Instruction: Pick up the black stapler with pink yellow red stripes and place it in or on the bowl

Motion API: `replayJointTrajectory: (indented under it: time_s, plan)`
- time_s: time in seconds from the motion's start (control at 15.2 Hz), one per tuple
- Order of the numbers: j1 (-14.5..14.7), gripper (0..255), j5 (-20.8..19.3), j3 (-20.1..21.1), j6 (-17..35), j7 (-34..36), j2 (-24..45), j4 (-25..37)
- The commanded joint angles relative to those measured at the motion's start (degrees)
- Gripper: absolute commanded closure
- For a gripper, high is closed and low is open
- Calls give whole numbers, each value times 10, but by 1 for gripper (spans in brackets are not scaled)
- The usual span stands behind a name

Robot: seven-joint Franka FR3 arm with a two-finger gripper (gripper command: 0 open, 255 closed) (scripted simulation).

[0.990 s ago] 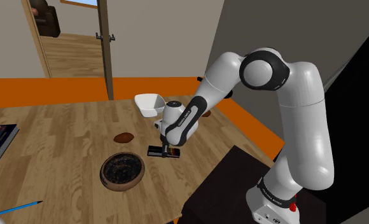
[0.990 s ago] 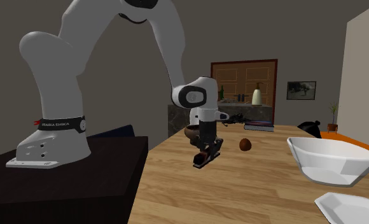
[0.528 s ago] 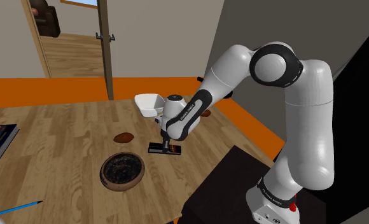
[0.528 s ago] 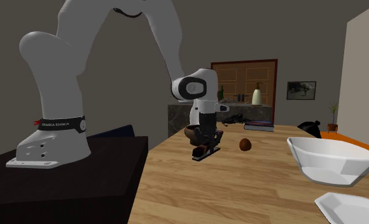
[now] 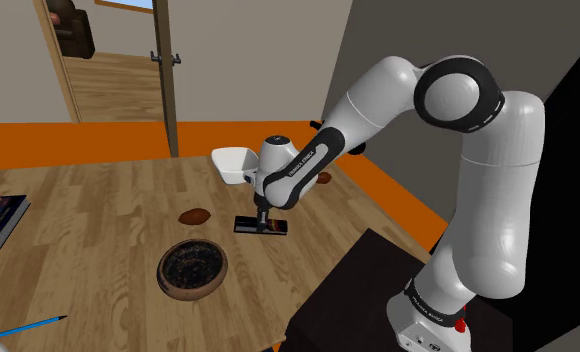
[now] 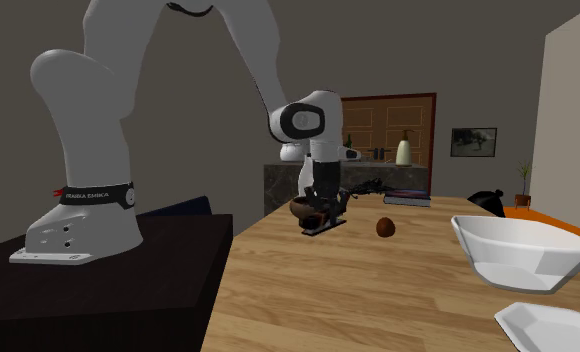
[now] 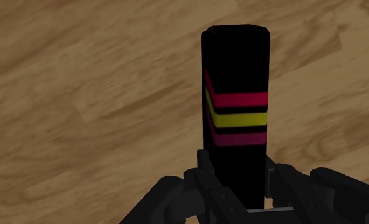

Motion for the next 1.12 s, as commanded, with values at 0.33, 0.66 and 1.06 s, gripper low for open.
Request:
replayJointTrajectory:
  time_s: [0.33, 0.66, 1.06]
  plan:
    - [-1, 255, 1, 0, -46, -1, -50, -5]
    - [-1, 255, 1, 1, -80, -1, -85, -5]
    - [-2, 255, 2, 1, -117, -1, -119, -2]
